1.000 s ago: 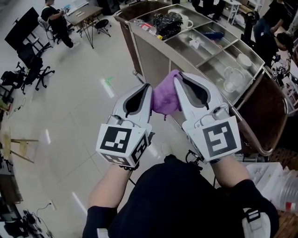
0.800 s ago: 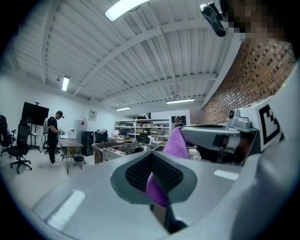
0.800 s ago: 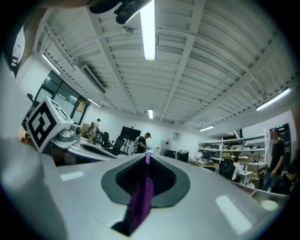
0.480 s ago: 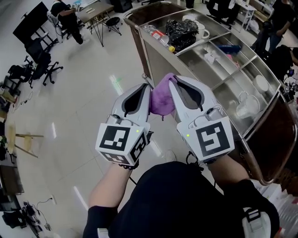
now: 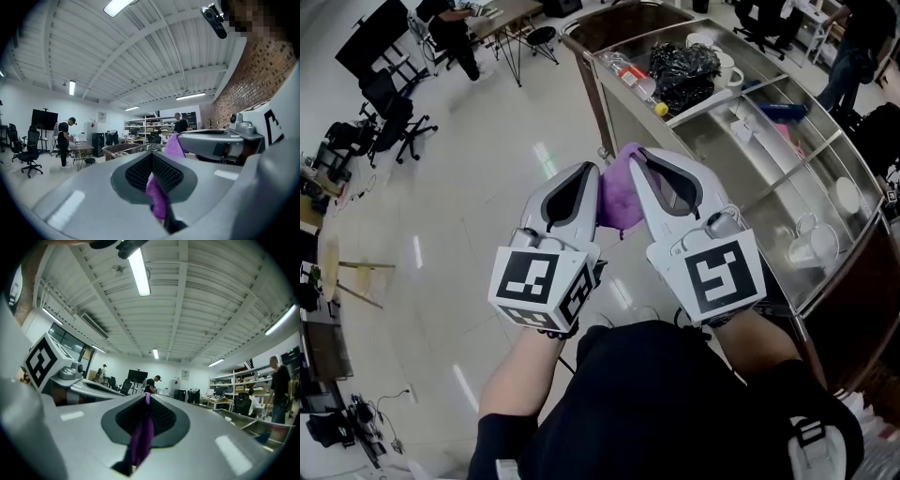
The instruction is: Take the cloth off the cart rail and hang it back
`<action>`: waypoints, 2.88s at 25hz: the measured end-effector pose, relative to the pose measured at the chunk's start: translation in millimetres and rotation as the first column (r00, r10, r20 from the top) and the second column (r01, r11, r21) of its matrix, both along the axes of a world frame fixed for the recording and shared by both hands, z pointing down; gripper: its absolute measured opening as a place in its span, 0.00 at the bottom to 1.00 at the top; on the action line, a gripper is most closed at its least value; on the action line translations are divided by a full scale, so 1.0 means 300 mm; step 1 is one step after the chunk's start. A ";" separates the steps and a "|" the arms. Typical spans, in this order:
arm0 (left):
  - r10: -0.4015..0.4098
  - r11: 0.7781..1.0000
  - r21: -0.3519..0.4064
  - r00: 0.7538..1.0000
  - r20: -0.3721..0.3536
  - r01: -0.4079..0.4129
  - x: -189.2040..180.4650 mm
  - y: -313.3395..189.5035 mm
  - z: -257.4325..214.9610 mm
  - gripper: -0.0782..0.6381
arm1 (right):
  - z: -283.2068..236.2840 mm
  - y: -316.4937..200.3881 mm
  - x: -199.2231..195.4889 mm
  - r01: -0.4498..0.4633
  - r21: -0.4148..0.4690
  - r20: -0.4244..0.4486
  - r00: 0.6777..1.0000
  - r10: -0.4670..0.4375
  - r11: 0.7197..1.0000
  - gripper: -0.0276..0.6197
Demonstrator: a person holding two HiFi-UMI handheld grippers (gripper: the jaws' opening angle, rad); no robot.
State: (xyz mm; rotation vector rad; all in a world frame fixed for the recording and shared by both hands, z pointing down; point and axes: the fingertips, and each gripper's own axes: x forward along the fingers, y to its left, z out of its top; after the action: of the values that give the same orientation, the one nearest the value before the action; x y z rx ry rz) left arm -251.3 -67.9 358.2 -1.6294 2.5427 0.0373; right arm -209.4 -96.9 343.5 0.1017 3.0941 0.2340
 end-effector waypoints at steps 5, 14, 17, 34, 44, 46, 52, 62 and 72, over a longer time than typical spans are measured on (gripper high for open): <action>0.006 1.000 0.009 1.000 -0.009 -0.006 -0.073 0.025 -0.015 0.11 | -0.023 0.020 -0.067 -0.010 0.010 -0.003 1.000 0.011 1.000 0.08; 0.058 0.998 0.023 0.998 -0.021 -0.058 -0.295 0.114 -0.023 0.11 | -0.057 0.080 -0.277 -0.082 0.040 -0.008 0.997 0.083 0.996 0.08; 0.084 0.996 0.023 0.996 -0.023 -0.084 -0.369 0.164 -0.033 0.11 | -0.074 0.123 -0.348 -0.114 0.053 -0.008 0.993 0.115 0.992 0.08; 0.211 0.977 0.038 0.977 -0.026 -0.209 -0.768 0.572 -0.159 0.11 | -0.199 0.541 -0.766 -0.240 0.111 -0.032 0.969 0.244 0.964 0.08; 0.233 0.972 0.045 0.972 -0.032 -0.232 -0.912 0.561 -0.151 0.11 | -0.210 0.534 -0.904 -0.263 0.126 -0.025 0.963 0.268 0.957 0.08; 0.238 0.971 0.037 0.971 -0.028 -0.237 -0.947 0.531 -0.140 0.11 | -0.203 0.507 -0.937 -0.268 0.124 -0.019 0.962 0.272 0.955 0.08; 0.245 0.969 0.024 0.969 -0.019 -0.244 -1.074 0.436 -0.139 0.11 | -0.202 0.413 -1.053 -0.278 0.109 -0.008 0.960 0.280 0.954 0.08; 0.249 0.969 0.013 0.968 -0.019 -0.248 -1.268 0.246 -0.191 0.10 | -0.327 0.226 -1.253 -0.275 0.117 0.132 0.957 0.259 0.954 0.08; 0.255 0.967 0.013 0.967 -0.021 -0.255 -1.419 0.080 -0.208 0.11 | -0.360 0.064 -1.415 -0.261 0.128 0.173 0.956 0.237 0.957 0.08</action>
State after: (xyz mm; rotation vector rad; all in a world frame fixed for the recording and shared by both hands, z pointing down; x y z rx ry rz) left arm -676.9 -43.9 295.8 -1.9514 2.3261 0.0924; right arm -634.0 -77.7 235.5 -0.2926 2.9231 0.4597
